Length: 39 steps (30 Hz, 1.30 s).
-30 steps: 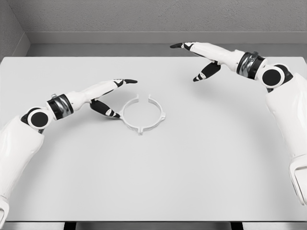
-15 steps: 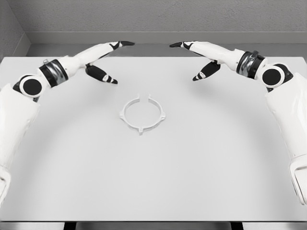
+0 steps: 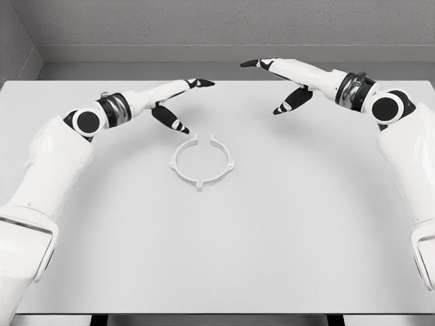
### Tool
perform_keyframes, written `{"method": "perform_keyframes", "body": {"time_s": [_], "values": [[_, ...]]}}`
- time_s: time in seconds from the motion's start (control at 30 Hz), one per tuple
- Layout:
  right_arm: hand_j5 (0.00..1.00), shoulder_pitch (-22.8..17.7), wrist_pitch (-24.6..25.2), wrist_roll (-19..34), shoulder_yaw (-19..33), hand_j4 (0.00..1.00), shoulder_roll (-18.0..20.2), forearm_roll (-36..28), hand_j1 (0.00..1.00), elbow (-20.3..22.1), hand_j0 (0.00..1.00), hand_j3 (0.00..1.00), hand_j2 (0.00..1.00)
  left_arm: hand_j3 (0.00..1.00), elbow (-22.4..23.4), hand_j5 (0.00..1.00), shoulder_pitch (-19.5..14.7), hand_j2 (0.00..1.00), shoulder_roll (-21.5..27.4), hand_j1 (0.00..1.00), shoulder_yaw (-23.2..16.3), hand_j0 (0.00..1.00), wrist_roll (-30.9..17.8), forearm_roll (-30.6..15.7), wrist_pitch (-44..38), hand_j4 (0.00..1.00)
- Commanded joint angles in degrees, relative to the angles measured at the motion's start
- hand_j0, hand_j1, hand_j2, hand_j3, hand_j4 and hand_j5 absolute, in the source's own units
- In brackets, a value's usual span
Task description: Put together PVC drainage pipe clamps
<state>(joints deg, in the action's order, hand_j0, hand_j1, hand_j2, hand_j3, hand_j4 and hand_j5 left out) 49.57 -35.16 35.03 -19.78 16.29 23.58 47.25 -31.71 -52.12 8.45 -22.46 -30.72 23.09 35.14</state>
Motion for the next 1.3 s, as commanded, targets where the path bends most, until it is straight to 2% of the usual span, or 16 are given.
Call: {"method": "perform_keyframes", "body": {"time_s": [0.0, 0.13, 0.2, 0.23, 0.4, 0.47, 0.53, 0.57, 0.63, 0.83, 1.27], "values": [[1.0, 0.0, 0.16, -0.03, 0.1, 1.0, -0.03, -0.46, 1.0, 0.04, 1.0, 1.0, 1.0, 1.0, -0.1, 1.0, -0.09, 1.0, -0.27, 1.0, 0.49, 1.0, 0.04, -0.15, -0.14, 1.0], [1.0, 0.0, 0.16, -0.03, 0.1, 1.0, -0.03, -0.46, 1.0, 0.04, 1.0, 1.0, 1.0, 0.99, -3.0, 0.99, -0.7, 0.99, -0.19, 0.99, 0.4, 0.99, 0.31, 4.06, -0.14, 0.99], [1.0, 0.0, 0.16, -0.03, 0.1, 1.0, -0.03, -0.46, 1.0, 0.04, 1.0, 1.0, 1.0, 0.99, -3.7, 0.99, -0.7, 0.99, -0.62, 0.99, 0.05, 0.99, 6.37, 10.48, -2.17, 0.99], [1.0, 0.0, 0.16, -0.03, 0.1, 1.0, -0.03, -0.46, 1.0, 0.04, 1.0, 1.0, 1.0, 0.99, -5.46, 0.99, -0.62, 0.99, -0.8, 0.99, -0.92, 0.99, 9.09, 13.29, -6.48, 0.99], [1.0, 0.0, 0.16, -0.03, 0.1, 1.0, -0.03, -0.46, 1.0, 0.04, 1.0, 1.0, 1.0, 0.99, -5.9, 0.99, -0.62, 0.99, -2.21, 0.99, -3.64, 0.99, 13.58, 18.83, -11.49, 0.99], [1.0, 0.0, 0.16, -0.03, 0.1, 1.0, 0.06, -0.46, 1.0, 0.04, 1.0, 1.0, 1.0, 0.99, -6.08, 0.99, -0.26, 0.99, -2.03, 0.99, -6.63, 0.99, 13.58, 18.83, -11.23, 0.99], [1.0, 0.0, 0.16, -0.03, 0.1, 1.0, 0.06, -0.46, 1.0, 0.04, 1.0, 1.0, 1.0, 0.99, -6.17, 0.99, -0.09, 0.99, -1.59, 0.99, -7.07, 0.99, 13.58, 18.92, -10.88, 0.99], [1.0, 0.0, 0.16, -0.03, 0.1, 1.0, -0.03, -0.38, 1.0, 0.04, 1.0, 1.0, 1.0, 1.0, -7.13, 1.0, 0.09, 1.0, -1.15, 1.0, -8.74, 1.0, 13.58, 18.83, -9.74, 1.0], [1.0, 0.0, 0.16, -0.03, 0.1, 1.0, -0.03, -0.46, 1.0, 0.04, 1.0, 1.0, 1.0, 1.0, -10.12, 1.0, 1.32, 1.0, 1.39, 1.0, -8.39, 1.0, 13.49, 18.48, -7.8, 1.0], [1.0, 0.0, 0.16, -0.03, 0.1, 1.0, -0.03, -0.46, 1.0, 0.04, 1.0, 1.0, 1.0, 1.0, -10.3, 1.0, 1.93, 1.0, 3.15, 1.0, -7.78, 1.0, 13.49, 17.6, -0.59, 1.0], [1.0, 0.0, 0.16, -0.03, 0.01, 1.0, -0.03, -0.46, 1.0, -0.05, 1.0, 1.0, 1.0, 1.0, -10.12, 1.0, 2.81, 1.0, 1.92, 1.0, -8.48, 1.0, 13.49, 17.86, -1.03, 1.0]]}}
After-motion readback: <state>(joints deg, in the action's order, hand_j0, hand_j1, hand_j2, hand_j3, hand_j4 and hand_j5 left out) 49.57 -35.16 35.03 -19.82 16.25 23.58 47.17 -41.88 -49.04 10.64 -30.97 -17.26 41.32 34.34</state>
